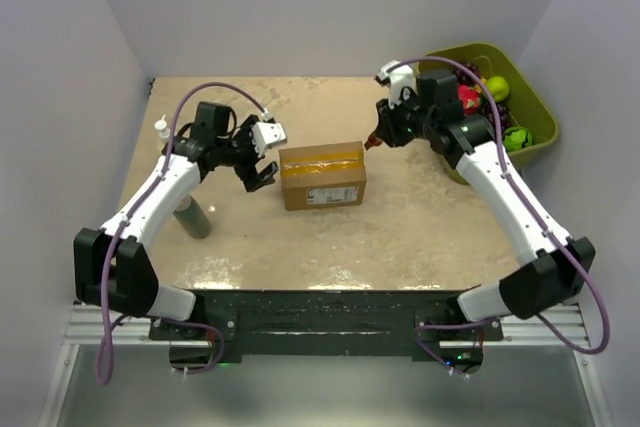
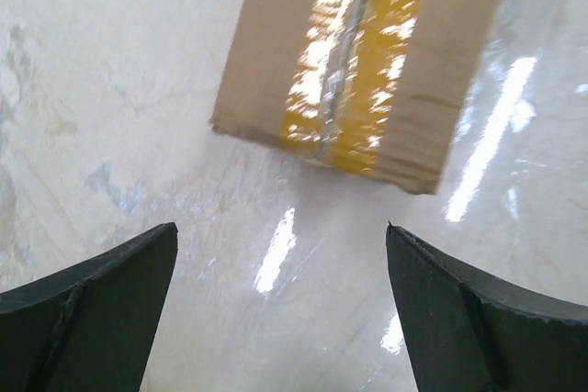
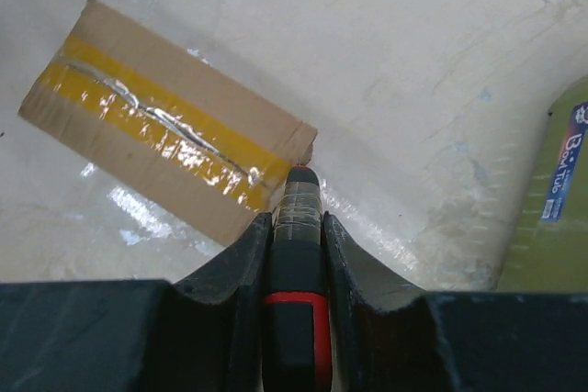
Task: Unpack the express box
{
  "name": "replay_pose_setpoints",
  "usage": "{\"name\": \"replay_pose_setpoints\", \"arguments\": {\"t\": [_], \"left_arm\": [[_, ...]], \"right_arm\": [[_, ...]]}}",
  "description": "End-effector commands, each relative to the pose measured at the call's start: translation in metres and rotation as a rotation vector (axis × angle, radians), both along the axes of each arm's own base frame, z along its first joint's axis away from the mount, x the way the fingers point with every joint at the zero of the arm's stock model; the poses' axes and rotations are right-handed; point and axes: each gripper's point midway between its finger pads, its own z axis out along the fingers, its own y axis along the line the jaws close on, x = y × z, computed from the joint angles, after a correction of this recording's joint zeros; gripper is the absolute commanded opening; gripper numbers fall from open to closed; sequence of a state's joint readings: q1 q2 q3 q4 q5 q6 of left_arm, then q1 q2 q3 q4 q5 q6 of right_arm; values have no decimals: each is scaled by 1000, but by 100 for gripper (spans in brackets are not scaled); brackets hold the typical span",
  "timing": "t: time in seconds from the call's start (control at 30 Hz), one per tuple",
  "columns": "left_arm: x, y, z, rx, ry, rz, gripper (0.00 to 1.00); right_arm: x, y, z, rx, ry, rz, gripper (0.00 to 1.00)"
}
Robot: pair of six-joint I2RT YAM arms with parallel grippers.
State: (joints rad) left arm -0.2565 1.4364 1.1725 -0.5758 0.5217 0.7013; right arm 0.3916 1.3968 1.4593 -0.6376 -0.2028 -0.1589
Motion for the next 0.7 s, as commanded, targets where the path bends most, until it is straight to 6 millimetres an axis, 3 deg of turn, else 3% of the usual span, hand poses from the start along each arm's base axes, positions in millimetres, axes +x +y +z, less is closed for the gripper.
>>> {"name": "replay_pose_setpoints", "arguments": {"t": [0.0, 0.03, 0.07, 0.17, 0.23, 0.3, 0.37, 0.5, 0.57, 0.67], "left_arm": [[-33, -35, 28, -190, -20, -214, 100], [-36, -41, 31, -227, -22, -238, 100], [-39, -42, 28, -261, 9, -215, 100], [-20, -44, 47, -368, 0, -142, 100], [4, -40, 64, -421, -31, -83, 100], [28, -39, 79, -489, 26, -14, 98], [49, -36, 76, -548, 114, 24, 95], [78, -38, 59, -613, 223, 48, 84], [83, -47, 55, -667, 301, 14, 84], [86, -57, 57, -730, 361, -50, 83]], "right_arm": [[45, -1, 32, -1, -113, -66, 0], [52, 1, 57, 11, -171, -62, 0], [61, 6, 56, 0, -178, -37, 0], [66, 19, 88, 66, -249, 71, 0], [67, 24, 105, 129, -293, 142, 0], [56, 41, 119, 229, -306, 289, 0], [53, 43, 124, 260, -317, 366, 0], [55, 52, 115, 350, -240, 504, 0], [46, 59, 131, 393, -240, 601, 0], [37, 70, 134, 415, -225, 737, 0]]}}
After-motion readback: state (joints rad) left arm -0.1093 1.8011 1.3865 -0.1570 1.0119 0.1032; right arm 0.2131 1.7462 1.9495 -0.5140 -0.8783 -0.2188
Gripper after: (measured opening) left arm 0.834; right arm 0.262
